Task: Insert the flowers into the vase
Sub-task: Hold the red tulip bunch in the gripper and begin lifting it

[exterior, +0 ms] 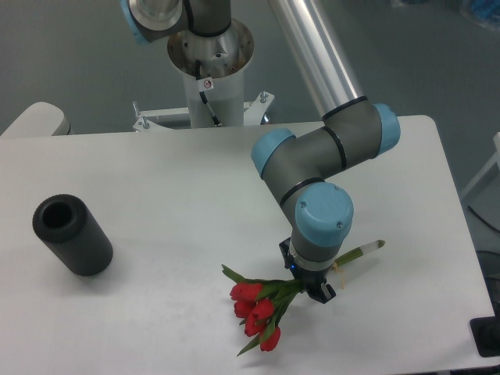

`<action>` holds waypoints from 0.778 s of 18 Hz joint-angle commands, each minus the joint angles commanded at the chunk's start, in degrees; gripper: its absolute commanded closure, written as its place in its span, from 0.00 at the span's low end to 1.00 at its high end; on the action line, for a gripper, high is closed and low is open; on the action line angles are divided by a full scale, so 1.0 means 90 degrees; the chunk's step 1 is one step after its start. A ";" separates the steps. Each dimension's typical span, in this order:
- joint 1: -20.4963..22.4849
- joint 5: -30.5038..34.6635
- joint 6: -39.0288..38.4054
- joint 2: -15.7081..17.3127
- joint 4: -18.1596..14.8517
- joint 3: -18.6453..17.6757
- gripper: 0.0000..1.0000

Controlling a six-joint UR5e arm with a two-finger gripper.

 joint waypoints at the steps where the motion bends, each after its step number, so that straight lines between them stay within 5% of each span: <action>1: 0.0000 0.0000 0.0000 0.0000 0.0000 0.0000 0.85; 14: -0.0068 -0.0127 -0.0185 0.0127 0.0059 -0.0244 0.84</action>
